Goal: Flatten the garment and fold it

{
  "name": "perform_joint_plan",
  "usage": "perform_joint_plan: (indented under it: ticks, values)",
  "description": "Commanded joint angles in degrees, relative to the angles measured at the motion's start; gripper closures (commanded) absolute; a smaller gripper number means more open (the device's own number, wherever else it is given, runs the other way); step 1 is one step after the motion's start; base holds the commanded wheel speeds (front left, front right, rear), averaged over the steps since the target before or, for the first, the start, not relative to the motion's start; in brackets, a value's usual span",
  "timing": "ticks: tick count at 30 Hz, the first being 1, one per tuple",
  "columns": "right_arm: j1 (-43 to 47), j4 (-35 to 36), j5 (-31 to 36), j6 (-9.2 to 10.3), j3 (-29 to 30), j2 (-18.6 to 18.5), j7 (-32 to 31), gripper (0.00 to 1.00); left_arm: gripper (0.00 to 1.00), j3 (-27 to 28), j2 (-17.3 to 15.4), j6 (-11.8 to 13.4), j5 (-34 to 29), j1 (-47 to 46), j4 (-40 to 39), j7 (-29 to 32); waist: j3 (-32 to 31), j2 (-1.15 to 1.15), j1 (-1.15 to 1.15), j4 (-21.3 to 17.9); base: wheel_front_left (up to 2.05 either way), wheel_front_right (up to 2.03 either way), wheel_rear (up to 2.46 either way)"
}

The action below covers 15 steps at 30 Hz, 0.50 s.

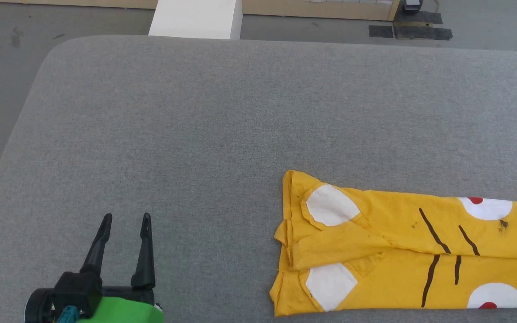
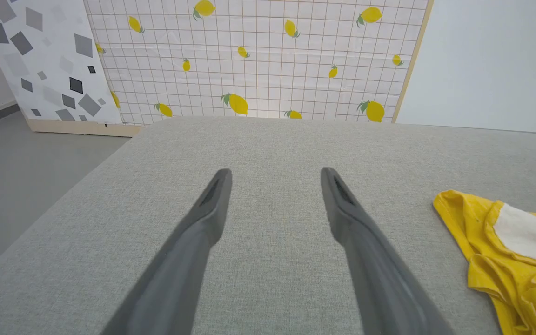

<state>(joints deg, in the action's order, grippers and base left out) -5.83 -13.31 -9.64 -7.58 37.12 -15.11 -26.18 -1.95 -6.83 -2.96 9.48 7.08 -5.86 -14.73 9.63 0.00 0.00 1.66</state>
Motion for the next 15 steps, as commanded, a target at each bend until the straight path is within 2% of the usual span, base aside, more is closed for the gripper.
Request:
perform_joint_plan:
  ticks: [1,6,8,15]
  values:
    - [-0.4,1.4,-1.5,0.09,-1.3,1.5,0.3,1.0,0.0,0.1,0.5,-0.2,-0.4,0.6,0.4,-0.3,-0.2,0.0,0.0,0.0,0.0,0.0,0.0]
    - [2.0,9.4,-5.6,0.09,-7.9,5.6,-1.5,1.0,0.0,0.2,1.0,-0.3,-0.7,0.3,0.7,-0.3,-0.6,0.0,0.0,0.1,0.0,0.0,0.0]
    - [4.1,16.4,-9.1,0.09,-12.9,8.1,-4.9,1.0,0.0,0.6,1.4,-0.4,-0.6,0.3,0.7,-0.3,-0.8,0.0,0.0,0.2,0.0,0.0,0.0]
    - [5.3,28.4,-13.1,0.09,-25.1,10.9,-12.7,1.0,0.0,0.9,2.0,-0.7,-0.6,0.0,0.8,-0.3,-0.4,0.0,0.0,0.6,0.0,0.0,0.0]
